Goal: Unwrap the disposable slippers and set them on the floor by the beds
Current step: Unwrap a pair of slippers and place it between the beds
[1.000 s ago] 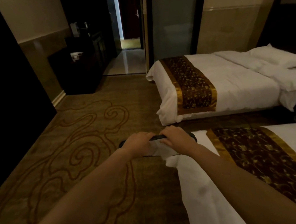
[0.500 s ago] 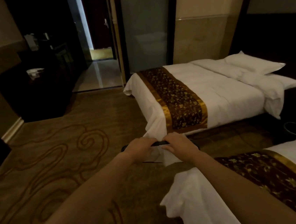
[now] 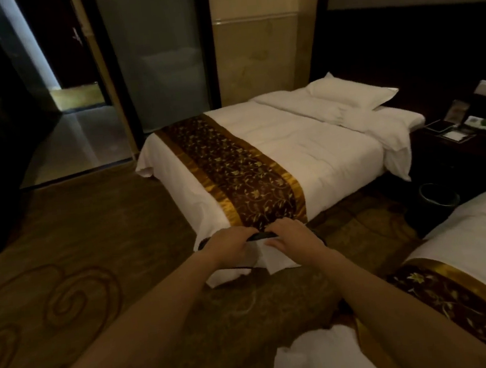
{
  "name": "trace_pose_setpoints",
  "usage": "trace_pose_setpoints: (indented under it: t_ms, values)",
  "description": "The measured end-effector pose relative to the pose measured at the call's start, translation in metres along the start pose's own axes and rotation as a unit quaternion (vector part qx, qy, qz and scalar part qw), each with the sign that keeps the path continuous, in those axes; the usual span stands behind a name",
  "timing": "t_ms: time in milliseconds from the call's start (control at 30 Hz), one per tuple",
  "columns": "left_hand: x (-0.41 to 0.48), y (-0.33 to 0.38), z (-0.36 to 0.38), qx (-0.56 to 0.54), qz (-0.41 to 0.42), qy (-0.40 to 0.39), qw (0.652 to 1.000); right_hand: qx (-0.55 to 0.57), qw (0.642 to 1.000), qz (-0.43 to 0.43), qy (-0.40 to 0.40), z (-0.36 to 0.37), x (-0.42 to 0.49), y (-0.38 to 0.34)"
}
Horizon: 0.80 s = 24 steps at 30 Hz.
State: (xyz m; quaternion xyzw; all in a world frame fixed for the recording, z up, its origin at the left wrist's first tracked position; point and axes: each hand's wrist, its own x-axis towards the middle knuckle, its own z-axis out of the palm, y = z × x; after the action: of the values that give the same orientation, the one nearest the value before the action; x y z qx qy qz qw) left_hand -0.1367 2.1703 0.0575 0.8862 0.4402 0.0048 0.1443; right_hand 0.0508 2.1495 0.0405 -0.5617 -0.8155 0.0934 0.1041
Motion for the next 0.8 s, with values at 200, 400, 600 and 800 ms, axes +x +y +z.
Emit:
trace_pose_setpoints:
  t_ms: [200,400,600,800]
  values:
    - [0.118,-0.042,-0.019,0.008,0.053,-0.019,0.998,0.011,0.999,0.048,0.003,-0.006,0.080,0.069]
    - [0.247,-0.073,-0.016,0.014,0.130,-0.049,0.990,0.006,0.992,0.128,0.009,0.001,0.142,0.145]
    - [0.382,-0.073,-0.005,0.016,0.232,-0.086,0.969,-0.009,0.966,0.257,0.034,0.006,0.177,0.224]
    - [0.471,-0.048,0.015,0.025,0.322,-0.146,0.935,0.000,0.934,0.356,0.033,0.007,0.180,0.280]
